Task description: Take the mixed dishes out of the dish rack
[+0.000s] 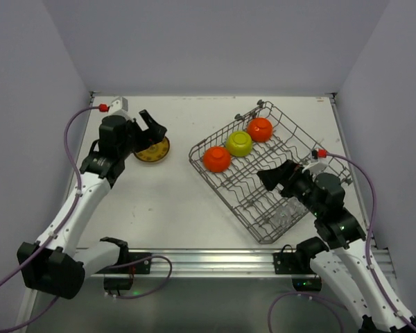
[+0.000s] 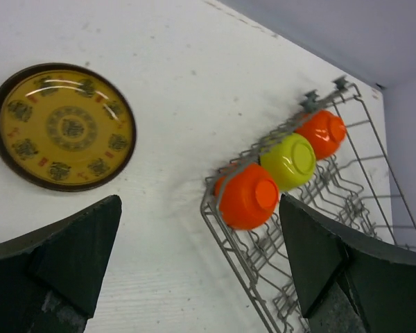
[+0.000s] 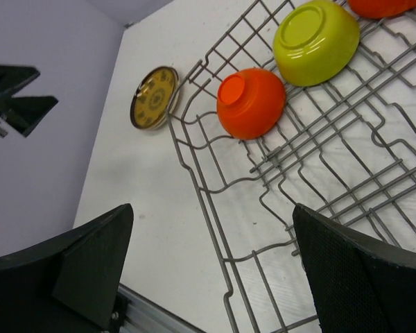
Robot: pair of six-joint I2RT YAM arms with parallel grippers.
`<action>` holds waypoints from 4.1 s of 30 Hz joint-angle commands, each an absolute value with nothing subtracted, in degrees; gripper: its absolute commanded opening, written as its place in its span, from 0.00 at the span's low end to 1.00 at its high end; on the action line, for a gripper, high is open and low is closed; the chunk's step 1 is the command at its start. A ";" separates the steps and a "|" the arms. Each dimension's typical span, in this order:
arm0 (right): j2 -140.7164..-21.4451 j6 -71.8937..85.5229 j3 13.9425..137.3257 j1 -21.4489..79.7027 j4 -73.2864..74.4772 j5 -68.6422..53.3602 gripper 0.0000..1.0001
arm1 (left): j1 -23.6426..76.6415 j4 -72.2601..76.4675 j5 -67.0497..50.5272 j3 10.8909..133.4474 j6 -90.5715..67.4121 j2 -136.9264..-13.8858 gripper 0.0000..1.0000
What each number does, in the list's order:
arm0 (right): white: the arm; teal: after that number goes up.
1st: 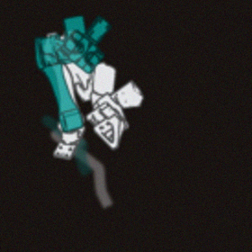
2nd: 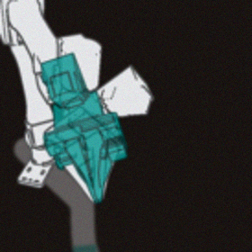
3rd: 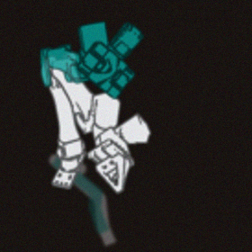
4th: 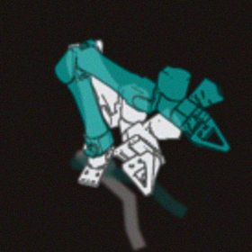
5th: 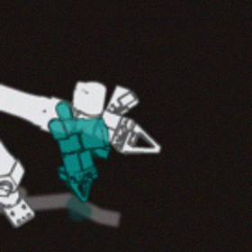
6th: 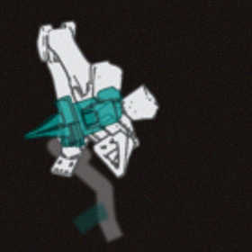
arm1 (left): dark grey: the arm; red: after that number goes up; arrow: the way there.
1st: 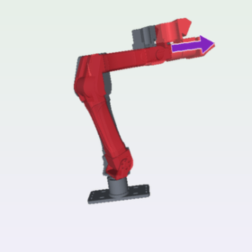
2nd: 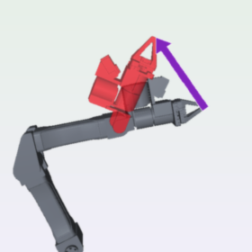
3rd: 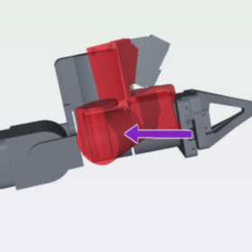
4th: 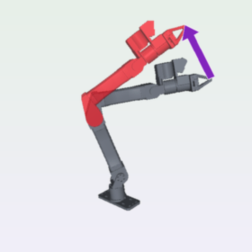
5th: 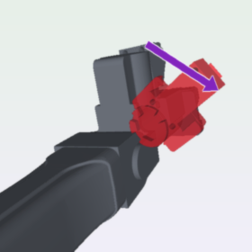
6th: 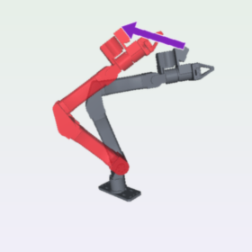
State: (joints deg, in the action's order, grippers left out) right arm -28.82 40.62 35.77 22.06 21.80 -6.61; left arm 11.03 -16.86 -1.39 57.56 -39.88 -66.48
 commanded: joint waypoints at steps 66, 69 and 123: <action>-41.49 62.32 24.26 22.06 -7.03 -1.76 0.99 | 27.25 -16.25 2.20 71.63 -26.81 -96.77 0.35; -41.13 62.23 24.26 22.06 -6.94 -2.02 0.99 | 27.25 -17.05 2.11 71.54 -26.02 -98.08 0.33; -89.82 82.88 42.45 30.23 -17.75 9.75 0.93 | 28.13 -18.63 0.26 73.65 -23.82 -102.57 0.00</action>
